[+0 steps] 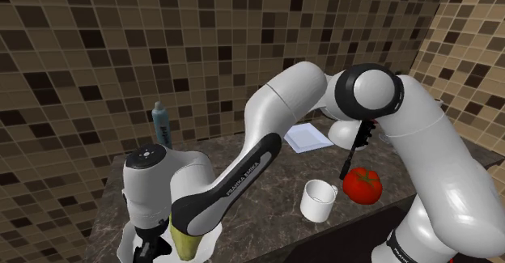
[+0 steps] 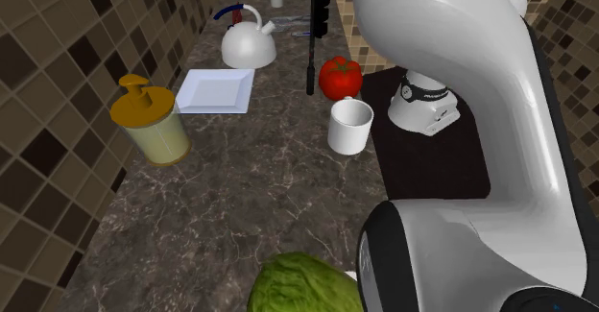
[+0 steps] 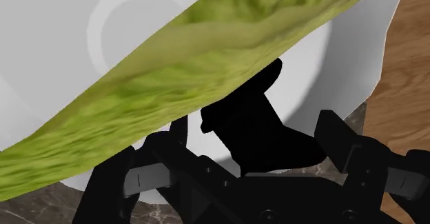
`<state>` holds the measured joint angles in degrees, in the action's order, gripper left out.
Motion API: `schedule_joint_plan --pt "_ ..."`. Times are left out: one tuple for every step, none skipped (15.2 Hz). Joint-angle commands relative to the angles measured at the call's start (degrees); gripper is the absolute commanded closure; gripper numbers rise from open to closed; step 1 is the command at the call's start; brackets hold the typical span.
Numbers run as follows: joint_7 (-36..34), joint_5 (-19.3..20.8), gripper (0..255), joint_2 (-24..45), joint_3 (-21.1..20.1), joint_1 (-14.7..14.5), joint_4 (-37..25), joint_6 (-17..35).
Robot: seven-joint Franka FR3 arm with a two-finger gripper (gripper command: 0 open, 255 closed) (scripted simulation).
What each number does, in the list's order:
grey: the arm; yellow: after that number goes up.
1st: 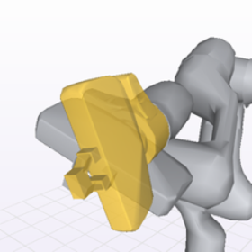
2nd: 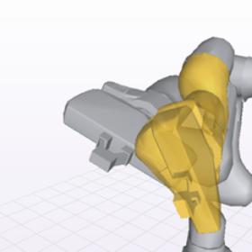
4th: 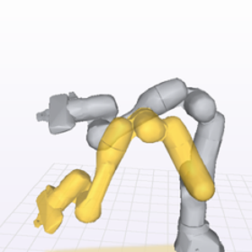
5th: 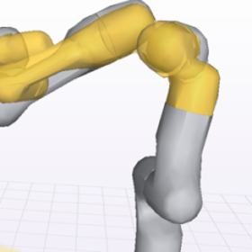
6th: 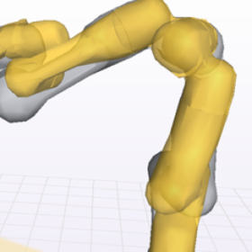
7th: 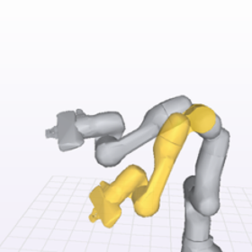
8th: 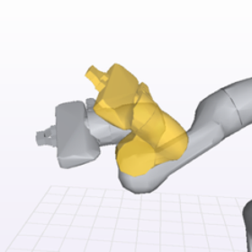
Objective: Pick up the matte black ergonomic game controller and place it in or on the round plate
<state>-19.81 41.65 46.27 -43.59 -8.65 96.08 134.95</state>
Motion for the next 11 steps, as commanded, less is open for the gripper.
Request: schedule_joint_plan --pt "0.6 -0.7 0 0.4 0.7 -0.3 -0.6 -4.1" --pt "0.6 -0.8 0 0.4 0.7 -0.3 -0.6 -4.1" --pt "0.6 -0.7 0 0.4 0.7 -0.3 -0.6 -4.1" --pt "0.6 -0.7 0 0.4 0.7 -0.3 -0.6 -4.1" --pt "0.6 -0.7 0 0.4 0.7 -0.3 -0.6 -4.1" --pt "0.6 -0.8 255 0.1 0.6 -0.1 -0.2 -4.1" --pt "0.4 -0.8 255 0.0 0.6 -0.1 0.0 -3.9" --pt "0.4 -0.8 255 0.0 0.6 0.0 0.2 -3.8" --pt "0.4 -0.8 255 -0.2 0.5 0.1 0.4 -3.8" --pt "0.4 -0.8 255 -0.2 0.5 0.1 0.4 -3.8" --pt "0.4 -0.8 255 -0.2 0.5 0.1 0.3 -3.8"
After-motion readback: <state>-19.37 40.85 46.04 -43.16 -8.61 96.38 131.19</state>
